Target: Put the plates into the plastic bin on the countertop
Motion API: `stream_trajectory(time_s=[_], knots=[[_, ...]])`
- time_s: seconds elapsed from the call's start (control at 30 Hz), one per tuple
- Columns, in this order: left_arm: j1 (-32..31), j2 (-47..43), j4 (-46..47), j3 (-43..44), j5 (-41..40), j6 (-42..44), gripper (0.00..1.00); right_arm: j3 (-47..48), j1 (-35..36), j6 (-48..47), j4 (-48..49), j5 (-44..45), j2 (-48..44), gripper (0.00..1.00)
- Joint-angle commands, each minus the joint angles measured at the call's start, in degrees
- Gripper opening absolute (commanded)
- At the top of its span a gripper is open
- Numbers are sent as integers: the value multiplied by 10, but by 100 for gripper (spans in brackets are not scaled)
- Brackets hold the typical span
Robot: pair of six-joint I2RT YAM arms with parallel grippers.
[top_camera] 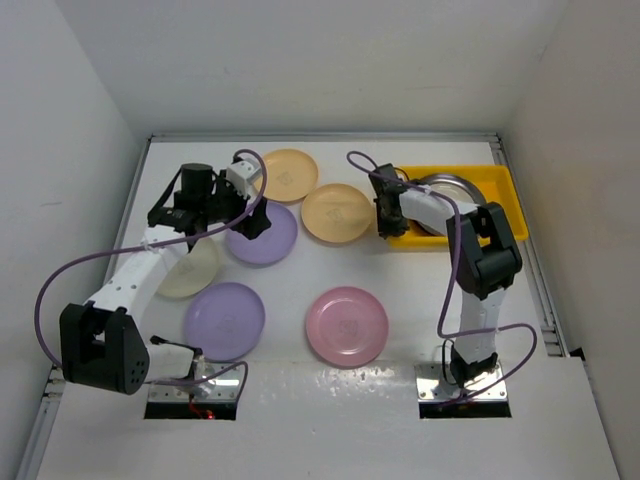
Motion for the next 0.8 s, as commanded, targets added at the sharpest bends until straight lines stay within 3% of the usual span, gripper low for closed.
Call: stream_trajectory(time_s=[0.0, 0.07, 0.2, 0.23, 0.3, 0.4, 0.43, 0.47, 0.53, 0.57, 0.6, 0.63, 0.67, 0.7, 0.77], knots=[[6, -25, 20, -8, 2, 8, 91, -23, 4, 27, 12, 15, -51, 19], [6, -25, 20, -8, 2, 8, 91, -29, 3, 27, 17, 12, -61, 19], [6, -25, 20, -8, 2, 8, 91, -1, 10, 12, -3, 6, -61, 61], [6, -25, 20, -8, -6, 8, 91, 24, 16, 7, -17, 13, -67, 78], [6, -31, 20, -8, -30, -5, 91, 37, 27, -4, -21, 19, -108, 89], [19, -31, -7, -8, -73, -16, 92, -18, 40, -30, 20, -25, -189, 91], [25, -31, -21, -3, -142, -16, 92, -39, 45, -50, 30, -47, -234, 82], [26, -31, -40, 5, -182, -16, 92, -59, 48, -62, 39, -110, -279, 65], [58, 10, -128, 35, -220, 19, 90, -148, 74, -72, 33, -142, -318, 19], [67, 26, -160, 47, -220, 32, 89, -176, 81, -67, 19, -140, -328, 19], [74, 38, -190, 57, -220, 44, 89, -207, 90, -62, -12, -146, -329, 26], [80, 58, -239, 64, -220, 66, 87, -241, 96, -45, -26, -148, -332, 38], [80, 64, -256, 64, -220, 78, 87, -260, 99, -32, -25, -148, -336, 61], [85, 64, -272, 64, -220, 94, 87, -277, 106, -26, -20, -166, -343, 68], [91, 53, -306, 54, -204, 143, 86, -341, 121, -10, 16, -185, -355, 72]])
